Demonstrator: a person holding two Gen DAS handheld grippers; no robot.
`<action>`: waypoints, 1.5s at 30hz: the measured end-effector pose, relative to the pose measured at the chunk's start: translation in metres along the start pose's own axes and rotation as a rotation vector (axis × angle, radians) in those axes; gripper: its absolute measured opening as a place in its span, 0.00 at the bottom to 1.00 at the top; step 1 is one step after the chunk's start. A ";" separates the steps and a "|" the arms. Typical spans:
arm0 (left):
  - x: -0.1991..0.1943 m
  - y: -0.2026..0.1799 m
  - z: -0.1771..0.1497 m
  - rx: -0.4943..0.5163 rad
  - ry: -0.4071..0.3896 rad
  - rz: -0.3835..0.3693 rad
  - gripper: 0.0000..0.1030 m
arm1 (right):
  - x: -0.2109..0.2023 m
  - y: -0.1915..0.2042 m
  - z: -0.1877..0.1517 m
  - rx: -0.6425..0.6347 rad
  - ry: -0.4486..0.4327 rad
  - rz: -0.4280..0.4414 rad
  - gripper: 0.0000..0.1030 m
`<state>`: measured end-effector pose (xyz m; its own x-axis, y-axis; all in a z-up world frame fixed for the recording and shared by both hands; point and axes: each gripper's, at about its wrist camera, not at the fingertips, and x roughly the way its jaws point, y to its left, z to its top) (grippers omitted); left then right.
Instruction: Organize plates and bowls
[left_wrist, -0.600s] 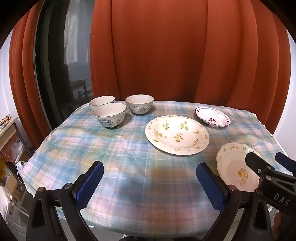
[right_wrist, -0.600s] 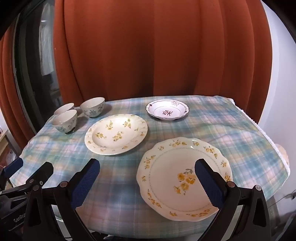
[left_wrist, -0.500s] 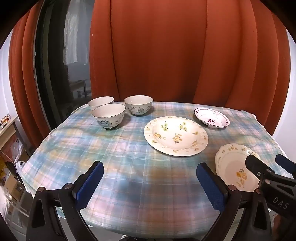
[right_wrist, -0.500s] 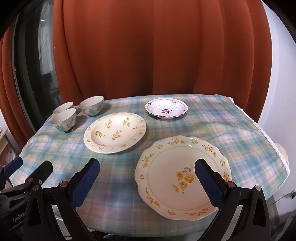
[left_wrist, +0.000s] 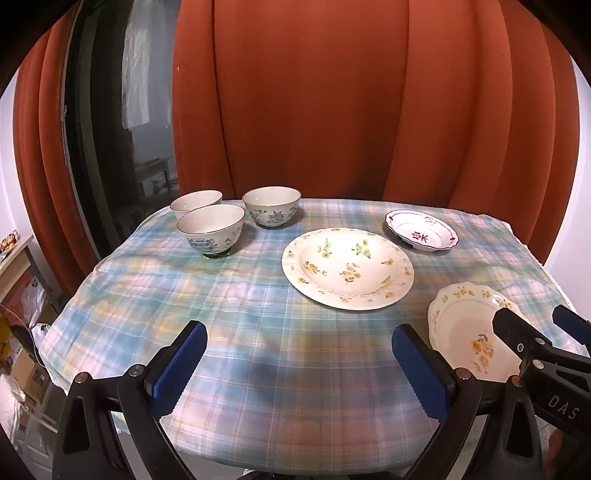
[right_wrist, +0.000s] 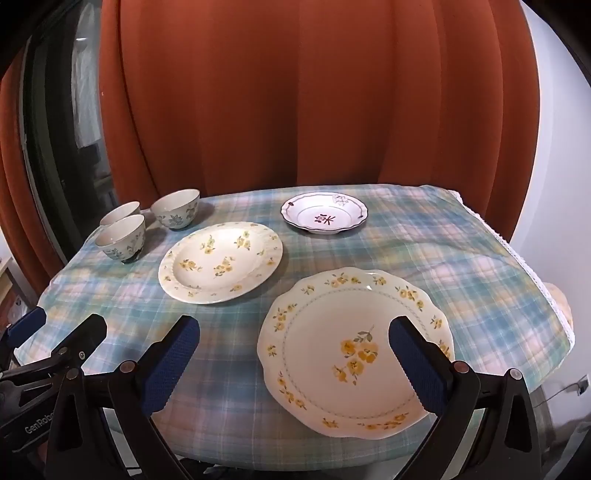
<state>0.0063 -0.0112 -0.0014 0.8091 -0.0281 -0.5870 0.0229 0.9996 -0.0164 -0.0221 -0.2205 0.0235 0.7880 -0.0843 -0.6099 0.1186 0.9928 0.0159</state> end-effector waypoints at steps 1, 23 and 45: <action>0.001 0.000 0.000 -0.001 0.002 0.001 0.98 | 0.000 0.000 0.001 -0.003 0.000 0.000 1.00; 0.003 -0.002 -0.001 0.004 0.011 0.001 0.98 | 0.005 0.001 0.000 -0.006 0.002 -0.001 1.00; 0.001 -0.008 -0.004 0.008 0.012 0.000 0.98 | 0.005 -0.002 -0.001 -0.001 0.004 0.001 1.00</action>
<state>0.0045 -0.0189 -0.0055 0.8019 -0.0278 -0.5969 0.0274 0.9996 -0.0096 -0.0191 -0.2232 0.0193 0.7857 -0.0826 -0.6130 0.1166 0.9931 0.0157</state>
